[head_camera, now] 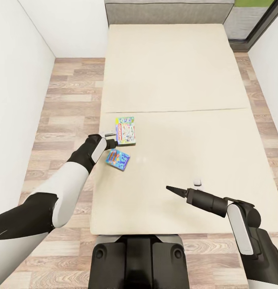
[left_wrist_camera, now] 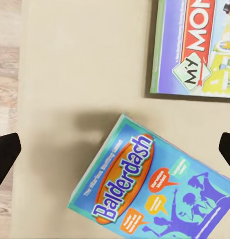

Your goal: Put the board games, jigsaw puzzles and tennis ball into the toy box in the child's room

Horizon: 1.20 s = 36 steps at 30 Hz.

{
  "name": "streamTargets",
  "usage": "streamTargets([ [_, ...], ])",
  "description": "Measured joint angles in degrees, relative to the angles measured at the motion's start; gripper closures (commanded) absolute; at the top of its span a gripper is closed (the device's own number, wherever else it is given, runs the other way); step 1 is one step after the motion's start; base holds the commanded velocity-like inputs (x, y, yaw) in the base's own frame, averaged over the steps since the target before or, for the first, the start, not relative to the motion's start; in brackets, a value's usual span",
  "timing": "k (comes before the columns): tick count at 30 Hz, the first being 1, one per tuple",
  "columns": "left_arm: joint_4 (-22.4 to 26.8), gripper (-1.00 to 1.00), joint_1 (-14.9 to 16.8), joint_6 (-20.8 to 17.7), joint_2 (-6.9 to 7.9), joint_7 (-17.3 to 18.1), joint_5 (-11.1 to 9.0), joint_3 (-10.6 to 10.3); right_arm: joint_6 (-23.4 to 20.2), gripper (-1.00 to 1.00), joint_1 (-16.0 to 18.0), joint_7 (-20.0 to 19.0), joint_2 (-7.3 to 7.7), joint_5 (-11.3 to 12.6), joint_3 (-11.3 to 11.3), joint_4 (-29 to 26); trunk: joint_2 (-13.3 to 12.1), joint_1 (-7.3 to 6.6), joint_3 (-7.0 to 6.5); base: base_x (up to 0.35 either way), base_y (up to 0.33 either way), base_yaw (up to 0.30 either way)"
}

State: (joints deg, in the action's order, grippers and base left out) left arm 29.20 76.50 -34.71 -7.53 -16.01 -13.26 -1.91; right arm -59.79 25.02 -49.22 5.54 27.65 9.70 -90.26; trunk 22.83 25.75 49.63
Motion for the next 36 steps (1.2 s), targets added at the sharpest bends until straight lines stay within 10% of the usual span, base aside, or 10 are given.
streamTargets([
  [36, 0.5, -1.00, 1.7, -0.4, -0.25, 3.0, 0.1, 0.0, 0.1, -1.00, 0.0, 0.0, 0.01, 0.0, 0.1, 0.0, 0.0, 0.00, 3.41, 0.000, 0.000, 0.000],
])
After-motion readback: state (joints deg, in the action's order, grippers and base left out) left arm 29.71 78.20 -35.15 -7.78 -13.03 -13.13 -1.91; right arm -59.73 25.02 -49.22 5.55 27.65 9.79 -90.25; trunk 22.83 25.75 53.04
